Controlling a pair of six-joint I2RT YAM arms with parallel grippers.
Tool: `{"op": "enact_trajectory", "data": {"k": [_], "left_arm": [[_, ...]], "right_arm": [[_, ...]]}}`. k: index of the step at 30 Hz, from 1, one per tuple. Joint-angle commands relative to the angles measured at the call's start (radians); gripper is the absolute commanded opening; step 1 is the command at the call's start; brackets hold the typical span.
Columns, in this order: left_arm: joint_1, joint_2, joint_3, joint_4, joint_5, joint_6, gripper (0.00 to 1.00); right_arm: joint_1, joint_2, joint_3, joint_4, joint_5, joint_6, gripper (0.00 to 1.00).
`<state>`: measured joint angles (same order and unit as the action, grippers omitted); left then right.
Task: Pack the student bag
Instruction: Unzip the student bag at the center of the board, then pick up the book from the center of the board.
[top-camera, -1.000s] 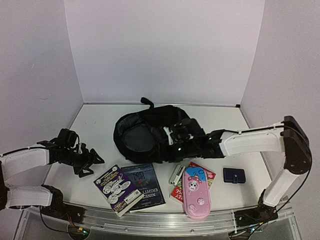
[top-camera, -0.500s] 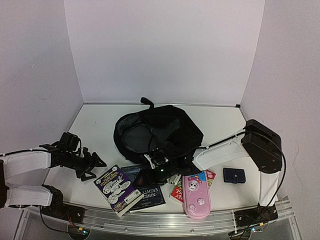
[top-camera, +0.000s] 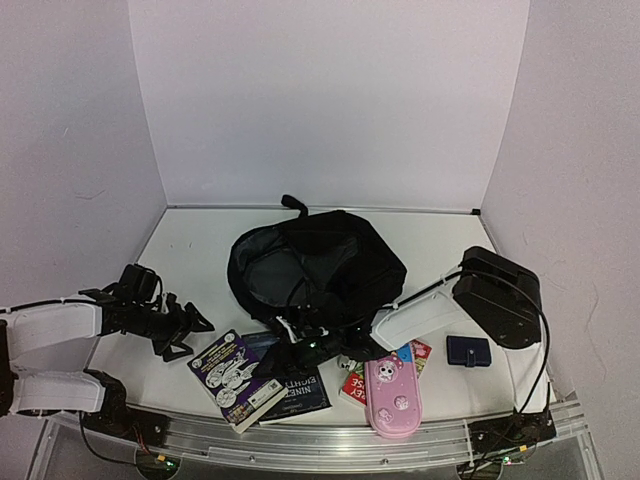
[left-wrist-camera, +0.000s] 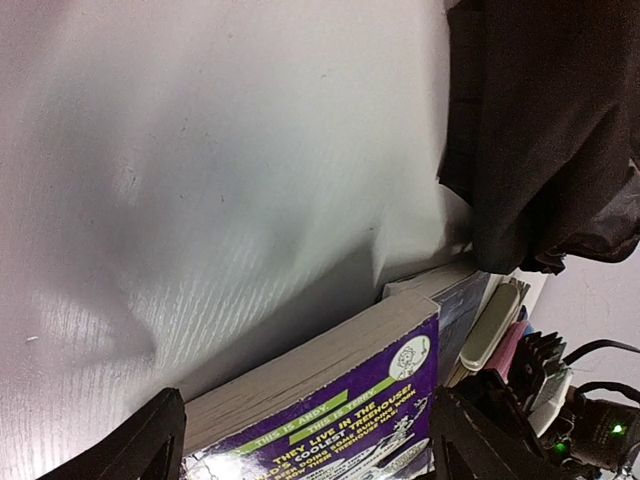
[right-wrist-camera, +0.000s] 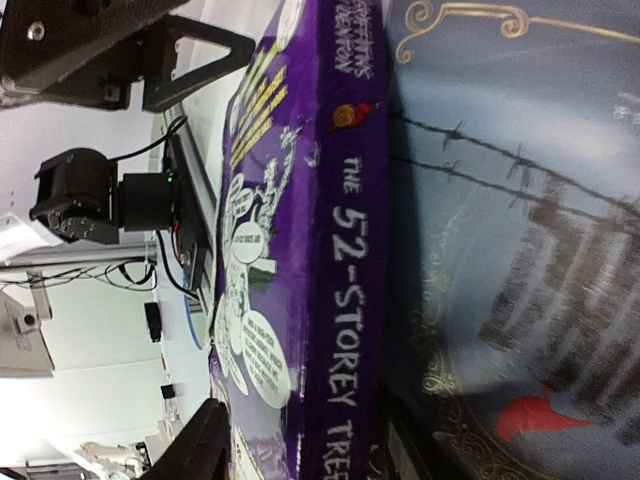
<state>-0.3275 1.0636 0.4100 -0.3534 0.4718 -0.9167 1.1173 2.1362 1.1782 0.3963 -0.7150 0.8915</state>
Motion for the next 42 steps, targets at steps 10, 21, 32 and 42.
{"op": "enact_trajectory", "data": {"k": [10, 21, 32, 42], "left_arm": [[0.010, -0.068, 0.194, -0.026, -0.008, 0.079, 0.94], [0.018, -0.049, 0.494, -0.098, 0.042, 0.267, 1.00], [-0.029, -0.005, 0.454, 0.223, 0.417, 0.251, 1.00], [-0.057, 0.018, 0.445, 0.246, 0.437, 0.245, 1.00]], "right_arm": [[0.006, -0.152, -0.013, 0.178, 0.063, 0.060, 0.00], [-0.107, -0.431, -0.056, 0.178, 0.347, -0.059, 0.00], [-0.109, -0.464, -0.019, 0.332, 0.374, -0.094, 0.00], [-0.109, -0.493, -0.100, 0.587, 0.322, 0.012, 0.00]]}}
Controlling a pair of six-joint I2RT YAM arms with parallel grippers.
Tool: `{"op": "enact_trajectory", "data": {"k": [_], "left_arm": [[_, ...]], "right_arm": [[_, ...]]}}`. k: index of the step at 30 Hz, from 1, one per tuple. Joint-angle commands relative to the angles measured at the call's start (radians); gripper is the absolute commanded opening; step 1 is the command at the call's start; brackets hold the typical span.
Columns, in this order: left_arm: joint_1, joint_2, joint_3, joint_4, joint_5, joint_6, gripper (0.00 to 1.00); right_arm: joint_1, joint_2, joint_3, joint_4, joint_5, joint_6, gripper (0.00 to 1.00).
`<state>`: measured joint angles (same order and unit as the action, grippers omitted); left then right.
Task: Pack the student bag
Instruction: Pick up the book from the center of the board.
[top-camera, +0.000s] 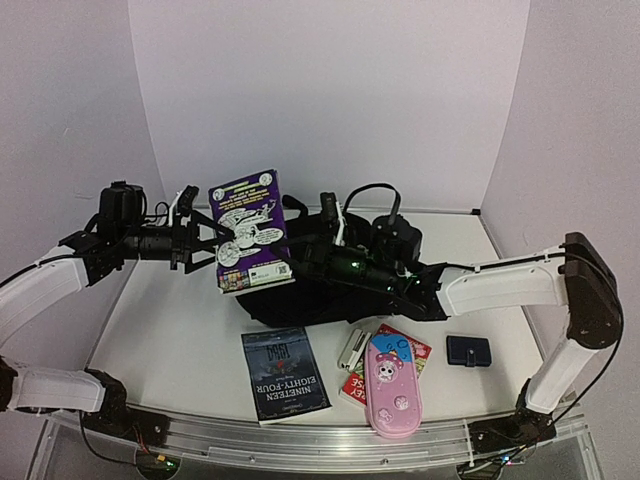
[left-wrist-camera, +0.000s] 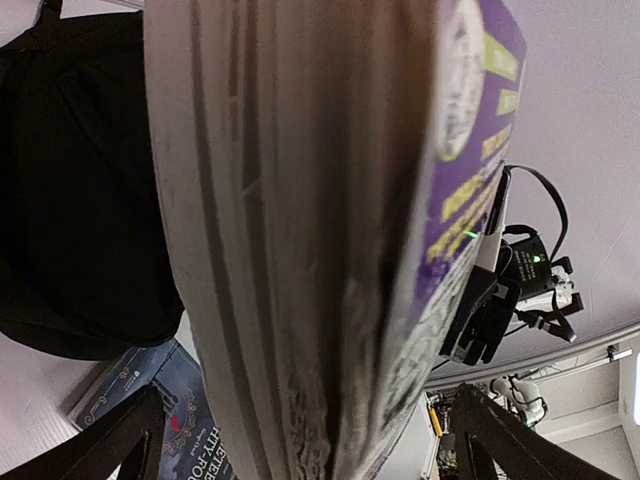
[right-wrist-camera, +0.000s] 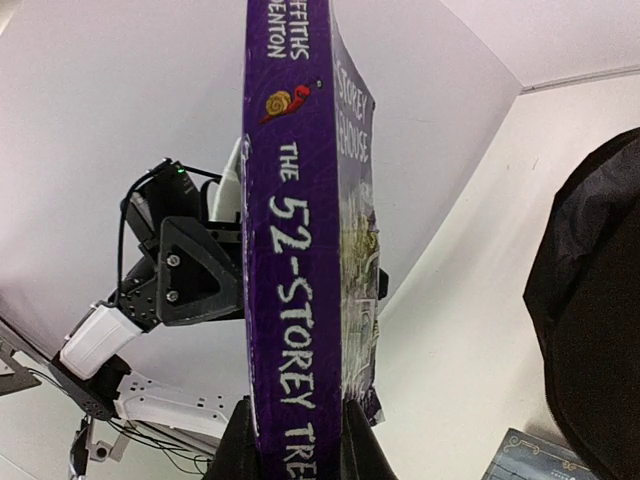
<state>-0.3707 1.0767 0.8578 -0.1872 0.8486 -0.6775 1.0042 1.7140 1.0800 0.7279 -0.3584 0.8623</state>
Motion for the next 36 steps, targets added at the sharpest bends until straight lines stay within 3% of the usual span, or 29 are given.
{"op": "enact_trajectory", "data": {"k": [1, 13, 17, 23, 28, 32, 35, 36], "left_arm": [[-0.021, 0.006, -0.001, 0.101, 0.077, 0.001, 1.00], [-0.046, -0.026, -0.050, 0.320, 0.162, -0.099, 0.98], [-0.045, -0.034, -0.065, 0.433, 0.180, -0.162, 0.83], [-0.044, -0.078, -0.077, 0.451, 0.149, -0.172, 0.57], [-0.044, -0.110, -0.080, 0.417, 0.108, -0.160, 0.43], [-0.042, -0.118, -0.081, 0.400, 0.069, -0.157, 0.18], [-0.039, -0.107, -0.058, 0.323, 0.032, -0.127, 0.07], [-0.035, -0.100, -0.038, 0.267, 0.006, -0.105, 0.03]], "right_arm": [[0.004, -0.066, 0.001, 0.261, -0.044, 0.046, 0.00], [0.005, -0.035, 0.005, 0.421, -0.139, 0.143, 0.00], [0.004, -0.013, 0.008, 0.435, -0.159, 0.171, 0.00], [0.004, 0.005, -0.018, 0.444, -0.139, 0.191, 0.00], [0.004, 0.009, -0.033, 0.444, -0.128, 0.191, 0.00], [0.002, 0.013, -0.055, 0.435, -0.103, 0.185, 0.00], [0.002, 0.008, -0.072, 0.378, -0.061, 0.144, 0.00], [0.002, 0.003, -0.074, 0.338, -0.044, 0.120, 0.06]]}}
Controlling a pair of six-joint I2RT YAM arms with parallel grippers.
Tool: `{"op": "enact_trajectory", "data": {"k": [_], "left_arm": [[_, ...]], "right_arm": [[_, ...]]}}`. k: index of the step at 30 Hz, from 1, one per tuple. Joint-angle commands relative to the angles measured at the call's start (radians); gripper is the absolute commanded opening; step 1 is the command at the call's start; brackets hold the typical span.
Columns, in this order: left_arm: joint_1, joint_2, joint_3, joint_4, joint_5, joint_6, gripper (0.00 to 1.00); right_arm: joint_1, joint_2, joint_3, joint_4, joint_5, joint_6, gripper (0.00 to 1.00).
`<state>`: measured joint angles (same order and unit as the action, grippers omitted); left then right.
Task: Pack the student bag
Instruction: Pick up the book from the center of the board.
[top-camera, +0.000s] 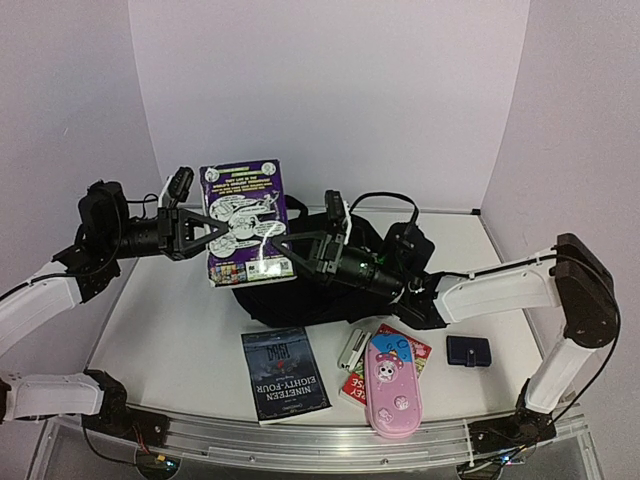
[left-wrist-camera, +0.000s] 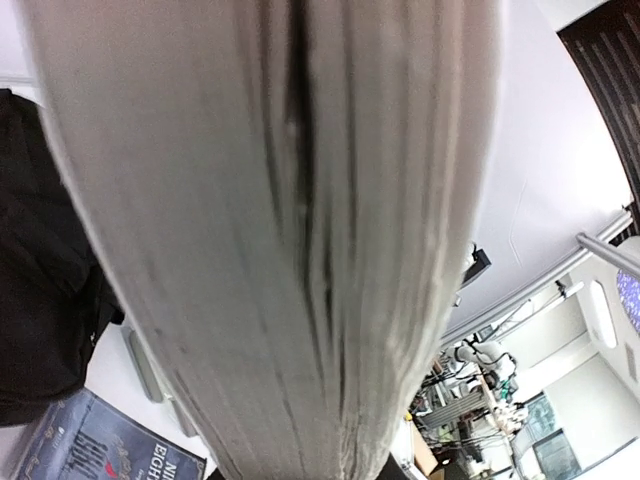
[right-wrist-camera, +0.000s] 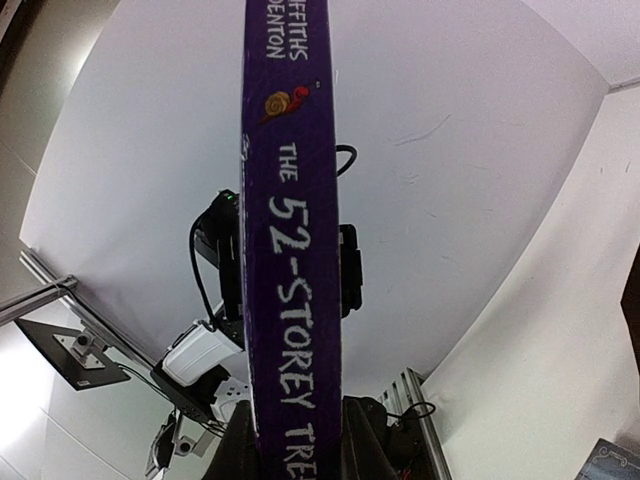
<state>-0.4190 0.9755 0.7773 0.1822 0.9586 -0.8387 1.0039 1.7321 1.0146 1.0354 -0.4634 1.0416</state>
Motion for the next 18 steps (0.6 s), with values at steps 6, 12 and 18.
{"op": "enact_trajectory", "data": {"k": [6, 12, 18], "left_arm": [[0.170, 0.053, 0.113, -0.363, -0.145, 0.099, 0.00], [0.313, 0.135, 0.228, -0.601, -0.093, 0.251, 0.00], [0.412, 0.224, 0.335, -0.826, -0.164, 0.436, 0.00]], "right_arm": [[0.011, -0.059, 0.030, -0.323, 0.223, -0.304, 0.60], [0.051, -0.011, 0.182, -0.746, 0.455, -0.559, 0.80], [0.086, 0.145, 0.388, -0.983, 0.555, -0.745, 0.84]]}}
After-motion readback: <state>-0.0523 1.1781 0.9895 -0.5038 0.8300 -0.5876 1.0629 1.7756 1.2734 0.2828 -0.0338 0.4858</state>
